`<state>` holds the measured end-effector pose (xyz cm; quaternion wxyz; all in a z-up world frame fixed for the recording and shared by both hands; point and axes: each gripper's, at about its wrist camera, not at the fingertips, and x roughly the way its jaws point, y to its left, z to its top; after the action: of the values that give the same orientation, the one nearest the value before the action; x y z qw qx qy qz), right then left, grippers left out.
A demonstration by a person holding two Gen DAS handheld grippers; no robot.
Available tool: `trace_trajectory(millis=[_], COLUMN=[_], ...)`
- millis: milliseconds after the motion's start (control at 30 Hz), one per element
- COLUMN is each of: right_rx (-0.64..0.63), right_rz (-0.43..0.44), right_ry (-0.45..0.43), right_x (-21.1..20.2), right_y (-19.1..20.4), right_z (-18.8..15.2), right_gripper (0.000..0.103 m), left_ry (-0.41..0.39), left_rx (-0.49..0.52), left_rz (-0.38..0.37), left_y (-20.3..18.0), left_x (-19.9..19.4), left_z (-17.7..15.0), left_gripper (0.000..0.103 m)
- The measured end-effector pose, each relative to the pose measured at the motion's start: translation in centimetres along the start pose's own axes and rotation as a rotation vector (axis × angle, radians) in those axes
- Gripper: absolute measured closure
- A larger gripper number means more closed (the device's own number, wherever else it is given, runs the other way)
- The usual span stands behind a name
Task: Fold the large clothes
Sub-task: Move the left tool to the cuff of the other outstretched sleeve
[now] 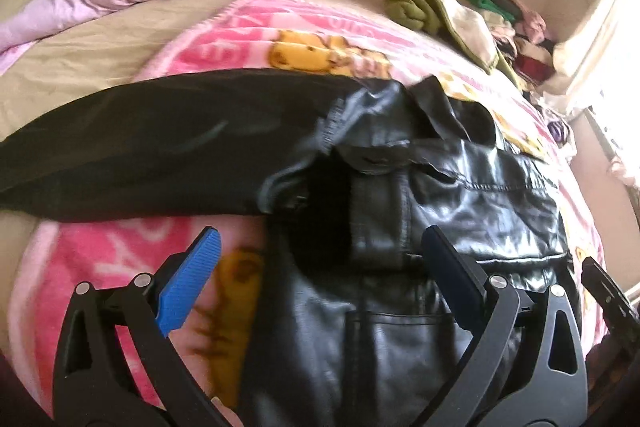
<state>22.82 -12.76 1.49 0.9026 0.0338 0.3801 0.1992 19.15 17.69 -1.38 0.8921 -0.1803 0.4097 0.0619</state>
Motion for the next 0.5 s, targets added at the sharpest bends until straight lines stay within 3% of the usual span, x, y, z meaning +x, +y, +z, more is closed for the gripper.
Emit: trace_trajectory(millis=[500], right_rx=[-0.118], right_rz=[0.083], right_ry=[-0.035], right_x=[0.6], right_y=[8.0], right_z=[2.8], right_gripper=[0.004], left_ry=[-0.053], left_rx=[-0.096], left_rz=[0.039], left_y=[5.5], left_x=[-4.3], left_z=[1.5], left_gripper=[0.009])
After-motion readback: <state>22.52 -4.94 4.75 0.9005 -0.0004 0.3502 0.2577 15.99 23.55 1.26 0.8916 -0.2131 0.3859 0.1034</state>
